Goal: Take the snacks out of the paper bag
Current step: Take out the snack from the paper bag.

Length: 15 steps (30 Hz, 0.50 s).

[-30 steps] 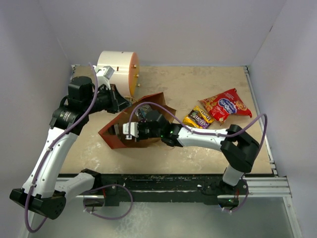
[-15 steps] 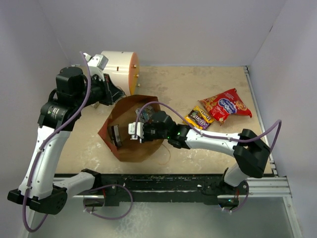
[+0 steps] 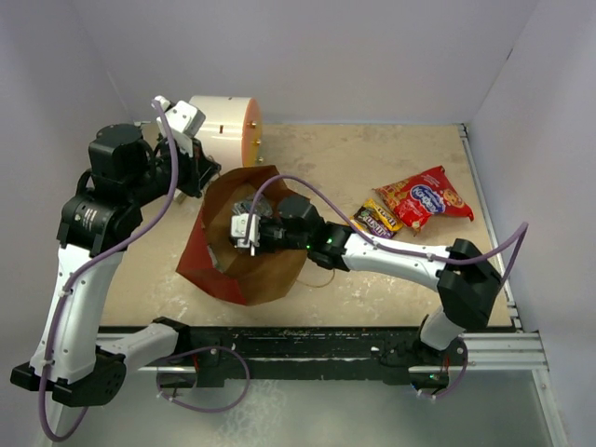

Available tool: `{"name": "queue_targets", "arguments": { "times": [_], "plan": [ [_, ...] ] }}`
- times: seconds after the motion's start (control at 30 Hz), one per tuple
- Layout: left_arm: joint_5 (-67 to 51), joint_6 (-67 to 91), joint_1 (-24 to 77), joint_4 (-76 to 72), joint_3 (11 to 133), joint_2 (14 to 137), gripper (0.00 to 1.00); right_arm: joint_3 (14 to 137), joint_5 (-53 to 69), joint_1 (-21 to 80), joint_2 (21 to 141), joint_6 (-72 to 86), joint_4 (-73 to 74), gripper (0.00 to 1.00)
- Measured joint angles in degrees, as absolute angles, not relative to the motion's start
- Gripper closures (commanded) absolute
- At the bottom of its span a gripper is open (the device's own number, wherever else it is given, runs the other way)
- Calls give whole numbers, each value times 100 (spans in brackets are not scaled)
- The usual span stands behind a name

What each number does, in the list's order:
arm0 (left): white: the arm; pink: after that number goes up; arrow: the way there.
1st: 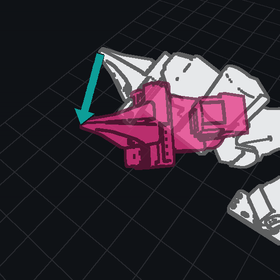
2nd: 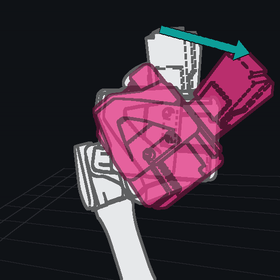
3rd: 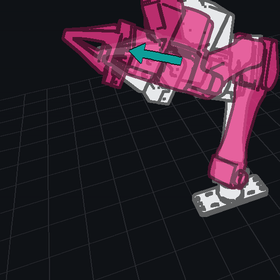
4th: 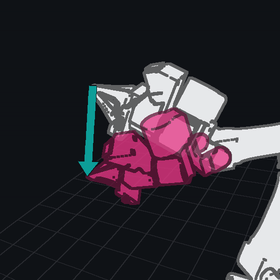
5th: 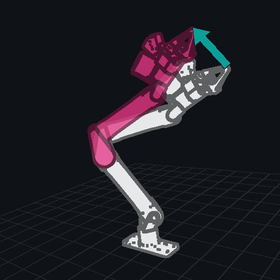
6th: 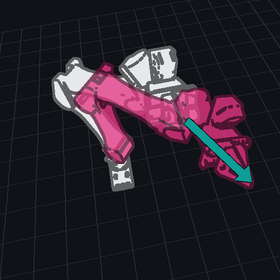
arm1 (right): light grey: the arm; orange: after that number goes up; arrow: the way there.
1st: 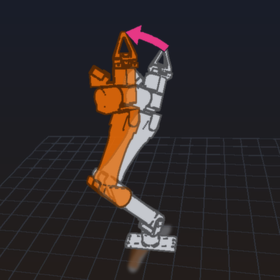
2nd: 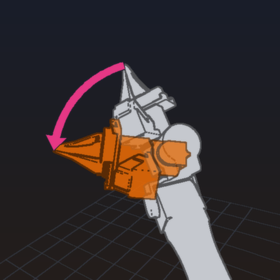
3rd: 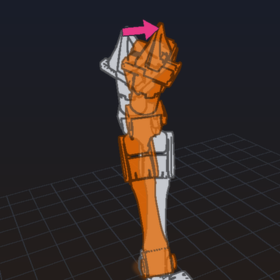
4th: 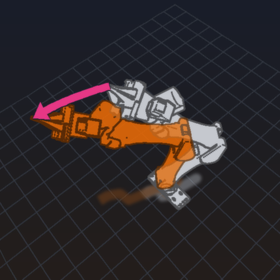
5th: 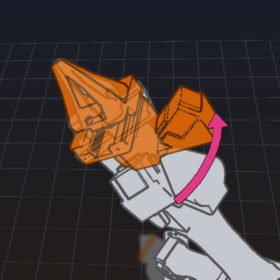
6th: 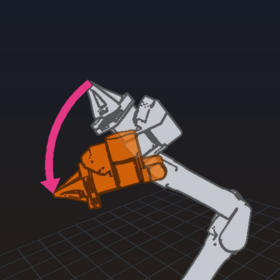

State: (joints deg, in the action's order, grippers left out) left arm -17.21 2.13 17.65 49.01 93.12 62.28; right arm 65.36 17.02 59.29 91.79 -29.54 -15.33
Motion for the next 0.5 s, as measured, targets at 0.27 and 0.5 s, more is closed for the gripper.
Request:
{"name": "queue_targets", "arguments": {
  "times": [0.27,0.5],
  "plan": [
    [-2180,-38,1765,4858,9310,6460,100,6759,1813,5929,9598,-2751,-1570,90],
    [-3133,738,1765,4379,8119,6453,100,6370,1494,5918,8718,-2742,-1175,90]
  ]
}}
